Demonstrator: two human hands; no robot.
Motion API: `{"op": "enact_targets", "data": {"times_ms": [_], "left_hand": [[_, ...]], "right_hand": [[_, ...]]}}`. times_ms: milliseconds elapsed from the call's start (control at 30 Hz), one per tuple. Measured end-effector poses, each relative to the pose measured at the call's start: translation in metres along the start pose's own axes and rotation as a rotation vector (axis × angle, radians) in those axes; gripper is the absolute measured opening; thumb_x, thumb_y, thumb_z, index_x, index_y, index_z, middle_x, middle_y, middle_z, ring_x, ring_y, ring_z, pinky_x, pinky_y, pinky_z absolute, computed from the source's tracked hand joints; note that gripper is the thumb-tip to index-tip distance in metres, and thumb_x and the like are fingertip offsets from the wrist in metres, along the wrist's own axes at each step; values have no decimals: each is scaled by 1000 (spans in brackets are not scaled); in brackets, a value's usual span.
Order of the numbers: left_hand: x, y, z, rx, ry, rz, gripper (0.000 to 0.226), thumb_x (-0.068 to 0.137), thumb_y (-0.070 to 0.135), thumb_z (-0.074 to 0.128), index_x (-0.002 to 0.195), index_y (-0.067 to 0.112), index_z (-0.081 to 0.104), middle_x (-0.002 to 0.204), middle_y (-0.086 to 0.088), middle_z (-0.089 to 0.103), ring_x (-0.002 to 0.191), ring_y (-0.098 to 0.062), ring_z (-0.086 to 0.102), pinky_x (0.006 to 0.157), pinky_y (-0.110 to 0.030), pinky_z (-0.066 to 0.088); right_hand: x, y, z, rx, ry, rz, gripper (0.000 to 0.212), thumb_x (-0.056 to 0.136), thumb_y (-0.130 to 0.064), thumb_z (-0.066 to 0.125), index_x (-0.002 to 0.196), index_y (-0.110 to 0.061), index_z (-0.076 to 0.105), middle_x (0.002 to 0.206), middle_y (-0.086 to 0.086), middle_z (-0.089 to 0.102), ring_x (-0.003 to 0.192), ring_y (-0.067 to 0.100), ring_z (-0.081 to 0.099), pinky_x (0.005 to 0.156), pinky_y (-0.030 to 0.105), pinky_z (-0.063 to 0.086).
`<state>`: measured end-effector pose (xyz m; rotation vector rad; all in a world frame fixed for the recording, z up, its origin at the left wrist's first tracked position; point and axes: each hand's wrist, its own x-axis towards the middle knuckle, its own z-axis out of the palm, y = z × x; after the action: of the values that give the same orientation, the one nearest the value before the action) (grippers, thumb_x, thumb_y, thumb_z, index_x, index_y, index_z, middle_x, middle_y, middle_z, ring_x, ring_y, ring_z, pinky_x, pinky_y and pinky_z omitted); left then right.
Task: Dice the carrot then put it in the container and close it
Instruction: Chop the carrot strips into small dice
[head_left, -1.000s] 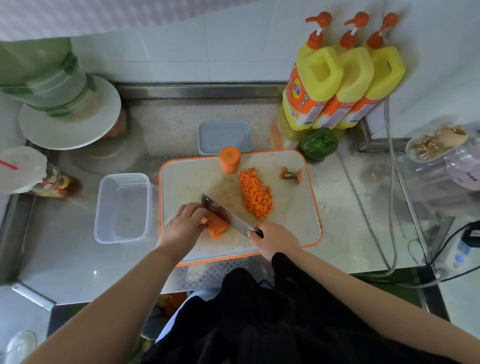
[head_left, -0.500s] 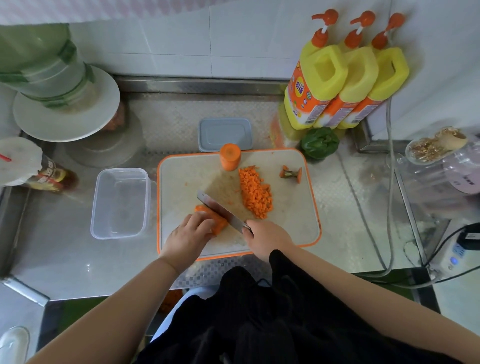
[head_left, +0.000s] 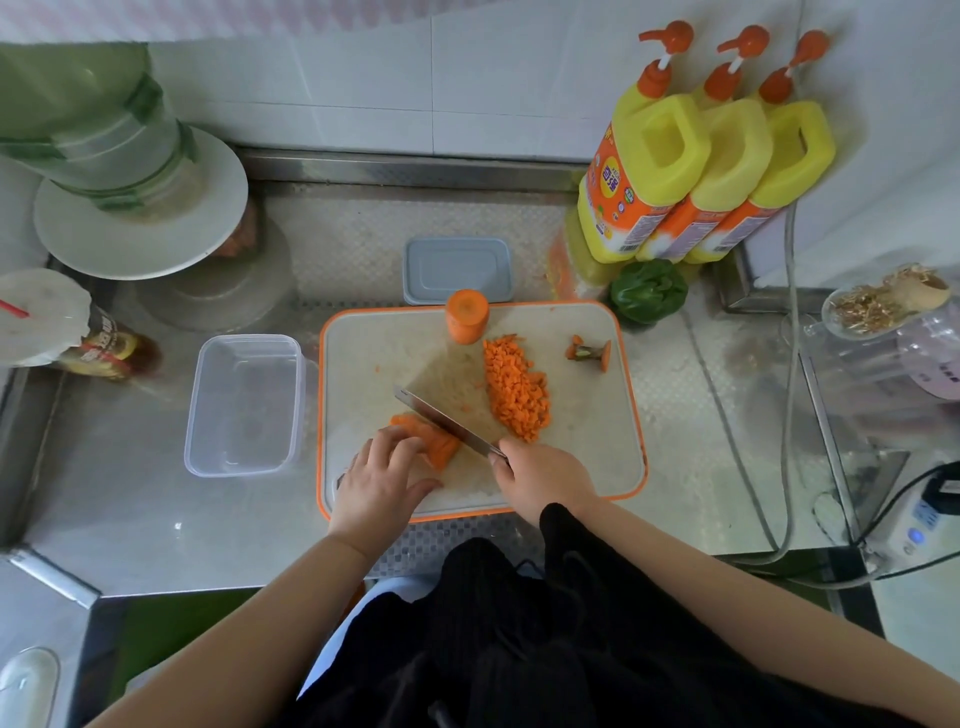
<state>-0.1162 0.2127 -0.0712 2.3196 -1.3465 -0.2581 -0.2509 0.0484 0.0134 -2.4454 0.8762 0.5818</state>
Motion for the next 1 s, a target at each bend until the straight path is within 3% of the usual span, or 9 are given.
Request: {"op": "enact_targets", "data": {"times_ms": [233, 433, 567, 667, 767, 867, 1000], "left_hand": [[5, 4, 1, -72, 57, 6, 62, 65, 25, 88, 111, 20, 47, 117, -1, 44, 100, -32, 57, 54, -43, 57], [12, -2, 1, 17, 49, 82, 68, 59, 28, 92, 111, 18, 48, 111, -8, 55, 97, -29, 54, 79, -46, 56], [6, -5, 1, -3, 81, 113, 45, 83, 47, 65, 111, 14, 54, 114, -7, 55, 104, -26, 51, 80, -40, 54], [10, 5, -1, -77, 212, 211, 21, 98, 32, 47, 105, 14, 55, 109, -3, 55, 98, -25, 53, 79, -33, 51], [19, 14, 3, -119, 246, 210, 15, 96, 22, 53, 98, 12, 63, 101, -2, 61, 91, -24, 55, 84, -33, 49], [20, 11, 10, -135, 198, 154, 17, 94, 23, 57, 93, 10, 69, 98, -2, 64, 88, -23, 58, 82, -33, 50], [18, 11, 12, -152, 208, 142, 20, 94, 23, 57, 93, 9, 70, 99, -2, 64, 90, -21, 56, 81, -29, 49]], "right_hand": [[1, 4, -3, 6, -12, -53, 26, 101, -33, 35, 81, -18, 44, 61, -3, 45, 58, 21, 48, 51, 34, 35], [3, 2, -6, -12, -24, -65, 25, 102, -35, 33, 85, -20, 43, 64, -1, 49, 58, 22, 50, 50, 35, 36], [3, 1, -3, 39, -38, -17, 25, 102, -36, 33, 87, -20, 45, 71, 2, 55, 64, 23, 54, 53, 35, 39], [4, 1, -2, 61, -54, 16, 27, 101, -38, 35, 93, -17, 51, 75, 3, 57, 68, 23, 56, 58, 35, 43], [7, 0, -2, 15, -79, 40, 25, 100, -36, 42, 99, -14, 53, 73, -1, 50, 70, 21, 53, 58, 33, 42], [8, -4, -4, -3, -113, 37, 24, 101, -33, 41, 91, -15, 50, 68, -3, 43, 70, 22, 51, 57, 31, 37], [10, -7, -8, 35, -149, 38, 28, 102, -36, 38, 84, -15, 45, 71, 0, 48, 70, 23, 52, 57, 32, 38]]}}
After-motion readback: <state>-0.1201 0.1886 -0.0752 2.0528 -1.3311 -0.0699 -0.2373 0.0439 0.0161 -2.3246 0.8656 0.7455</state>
